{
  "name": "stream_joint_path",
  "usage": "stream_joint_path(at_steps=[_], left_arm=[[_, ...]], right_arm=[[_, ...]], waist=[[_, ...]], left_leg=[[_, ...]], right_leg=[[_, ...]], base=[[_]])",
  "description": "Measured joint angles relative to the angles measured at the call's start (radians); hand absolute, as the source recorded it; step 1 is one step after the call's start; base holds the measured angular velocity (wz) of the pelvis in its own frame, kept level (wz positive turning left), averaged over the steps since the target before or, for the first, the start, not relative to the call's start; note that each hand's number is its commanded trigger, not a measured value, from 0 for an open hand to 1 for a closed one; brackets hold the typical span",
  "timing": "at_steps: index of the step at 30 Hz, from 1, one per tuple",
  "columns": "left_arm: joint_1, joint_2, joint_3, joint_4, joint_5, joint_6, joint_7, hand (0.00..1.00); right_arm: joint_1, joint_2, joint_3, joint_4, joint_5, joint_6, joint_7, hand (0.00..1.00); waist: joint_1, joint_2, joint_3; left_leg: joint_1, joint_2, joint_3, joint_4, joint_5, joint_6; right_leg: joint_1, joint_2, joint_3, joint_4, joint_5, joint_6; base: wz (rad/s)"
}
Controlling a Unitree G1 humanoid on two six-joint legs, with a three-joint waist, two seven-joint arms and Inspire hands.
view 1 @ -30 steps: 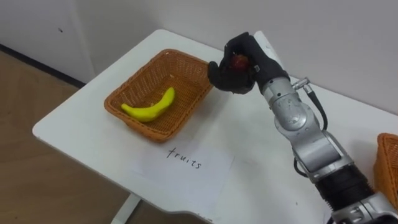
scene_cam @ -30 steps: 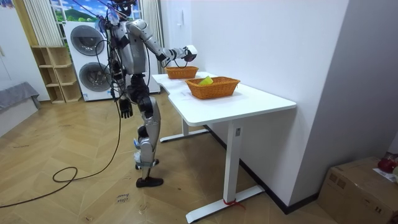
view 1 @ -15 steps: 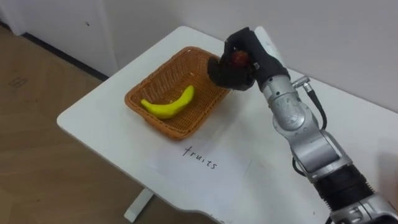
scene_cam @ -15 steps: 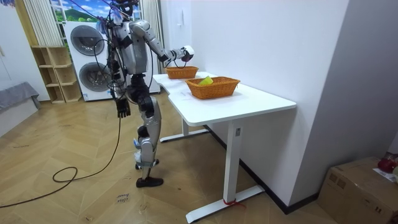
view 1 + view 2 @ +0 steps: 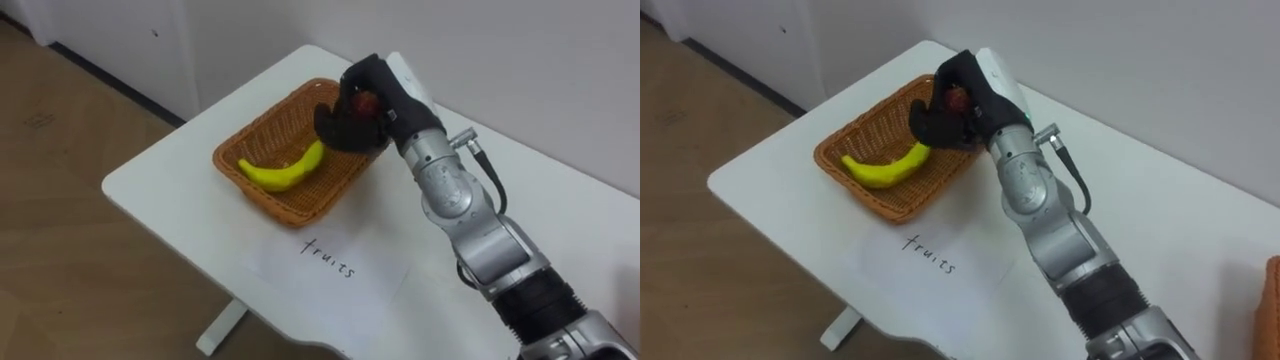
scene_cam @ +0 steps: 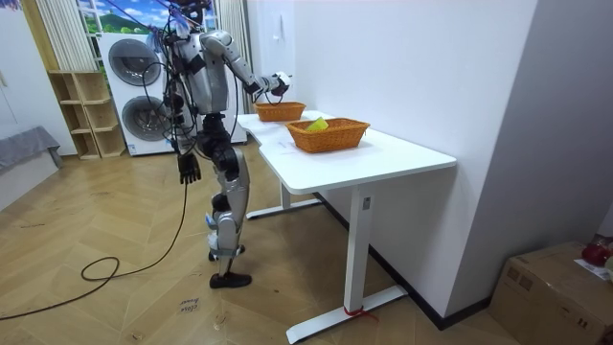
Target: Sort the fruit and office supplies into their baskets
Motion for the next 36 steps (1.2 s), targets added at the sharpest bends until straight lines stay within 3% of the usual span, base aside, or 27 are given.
stream_joint_path(at_steps=[4,7,16,23,24,25,26,27,28,36], left_arm=[[0.004,0.003,0.021,0.000,0.038,0.001,-0.001,0.00],[0.007,-0.001,0.021,-0.001,0.039,0.005,-0.004,0.00],[-0.003,-0.002,0.039,-0.005,0.041,0.007,0.000,0.00],[-0.003,-0.003,0.039,-0.009,0.042,0.016,0.013,0.00],[-0.003,-0.003,0.039,-0.012,0.042,0.017,0.013,0.00],[-0.002,-0.003,0.039,-0.019,0.044,0.020,0.013,0.00],[-0.002,-0.003,0.039,-0.025,0.046,0.021,0.013,0.00],[-0.002,-0.003,0.039,-0.027,0.051,0.021,0.013,0.00],[-0.002,-0.003,0.038,-0.030,0.060,0.022,0.013,0.00],[0.006,-0.003,0.038,-0.036,0.060,0.037,0.014,0.00]], right_arm=[[0.000,0.000,0.000,0.003,-0.023,0.000,0.006,1.00],[0.000,0.000,0.001,0.003,-0.022,0.002,0.006,1.00],[0.000,0.000,0.002,0.004,-0.029,0.003,0.014,1.00],[-0.001,0.007,0.002,0.004,-0.065,0.003,0.014,1.00],[-0.001,0.009,0.002,0.004,-0.065,0.003,0.014,0.90],[-0.001,0.013,0.002,0.004,-0.065,0.005,0.014,0.70],[-0.001,0.015,0.002,0.006,-0.065,0.005,0.014,0.34],[-0.001,0.015,0.002,0.009,-0.065,0.005,0.014,0.08],[-0.001,0.014,0.002,0.015,-0.065,0.006,0.014,0.00],[-0.001,0.014,0.002,0.033,-0.056,0.024,0.014,0.00]], waist=[[0.031,-0.013,0.0085],[0.046,-0.008,0.0124],[0.049,-0.001,0.0167],[0.051,0.003,0.0156],[0.051,0.003,0.0156],[0.051,0.003,0.0155],[0.051,0.003,0.0154],[0.051,0.003,0.0152],[0.050,0.003,0.0149],[0.049,0.005,0.0141]], left_leg=[[-0.008,-0.007,-0.013,0.004,0.003,0.004],[-0.010,-0.011,-0.013,0.004,0.004,0.006],[-0.026,-0.016,-0.019,0.001,0.005,0.008],[-0.031,-0.017,-0.028,0.003,0.005,0.008],[-0.032,-0.017,-0.028,0.003,0.005,0.008],[-0.033,-0.017,-0.028,0.003,0.005,0.008],[-0.033,-0.017,-0.031,0.003,0.005,0.008],[-0.033,-0.018,-0.032,0.003,0.005,0.008],[-0.032,-0.019,-0.035,0.005,0.005,0.008],[-0.024,-0.021,-0.041,0.007,0.006,0.009]], right_leg=[[-0.005,-0.004,-0.010,0.000,0.000,0.000],[-0.009,-0.008,-0.009,-0.001,0.001,0.002],[-0.017,-0.010,-0.010,-0.001,-0.001,0.006],[-0.020,-0.010,-0.010,-0.001,-0.003,0.009],[-0.021,-0.010,-0.010,-0.001,-0.003,0.010],[-0.022,-0.010,-0.011,-0.001,-0.003,0.010],[-0.022,-0.010,-0.015,-0.001,-0.003,0.010],[-0.021,-0.010,-0.018,-0.001,-0.003,0.010],[-0.019,-0.010,-0.025,-0.001,-0.003,0.010],[-0.011,-0.014,-0.034,-0.001,-0.003,0.010]], base=[[0.10],[0.04],[0.00],[0.04],[0.00],[0.00],[0.03],[0.07],[0.09],[0.03]])
